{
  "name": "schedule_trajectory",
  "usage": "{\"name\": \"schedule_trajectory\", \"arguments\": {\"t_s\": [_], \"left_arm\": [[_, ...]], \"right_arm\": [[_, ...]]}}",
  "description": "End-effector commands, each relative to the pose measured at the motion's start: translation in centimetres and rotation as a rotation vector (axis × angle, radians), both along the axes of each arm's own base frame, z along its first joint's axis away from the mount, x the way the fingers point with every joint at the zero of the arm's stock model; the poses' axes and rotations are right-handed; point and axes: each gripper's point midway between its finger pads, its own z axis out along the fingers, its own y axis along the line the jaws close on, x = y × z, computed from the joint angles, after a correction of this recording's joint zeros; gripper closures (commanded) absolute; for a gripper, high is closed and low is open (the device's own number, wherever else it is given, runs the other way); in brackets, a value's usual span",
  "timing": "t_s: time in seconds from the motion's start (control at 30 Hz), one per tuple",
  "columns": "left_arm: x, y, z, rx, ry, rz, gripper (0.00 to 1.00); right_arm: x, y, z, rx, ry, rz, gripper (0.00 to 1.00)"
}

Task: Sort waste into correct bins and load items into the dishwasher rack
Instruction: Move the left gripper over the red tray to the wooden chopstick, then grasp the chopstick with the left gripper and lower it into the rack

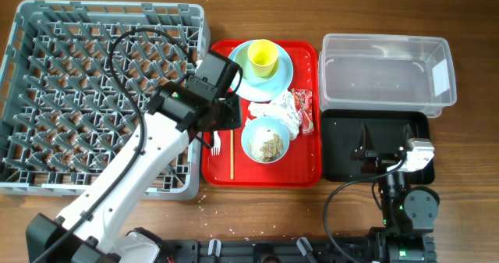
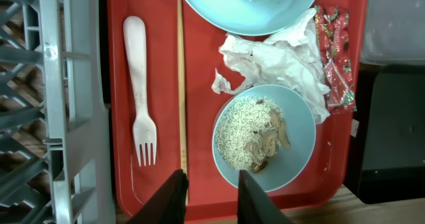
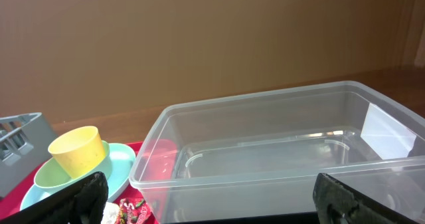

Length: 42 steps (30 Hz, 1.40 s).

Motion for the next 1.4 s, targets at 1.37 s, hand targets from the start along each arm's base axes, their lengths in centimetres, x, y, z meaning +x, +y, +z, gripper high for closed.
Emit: {"name": "schedule_trajectory", "arguments": {"t_s": [1.37], "left_arm": [[3.8, 0.3, -12.3, 0.227, 0.151, 0.099, 0.80]], "right_arm": [[0.0, 0.0, 0.1, -0.015, -0.005, 0.002, 0.00]]}}
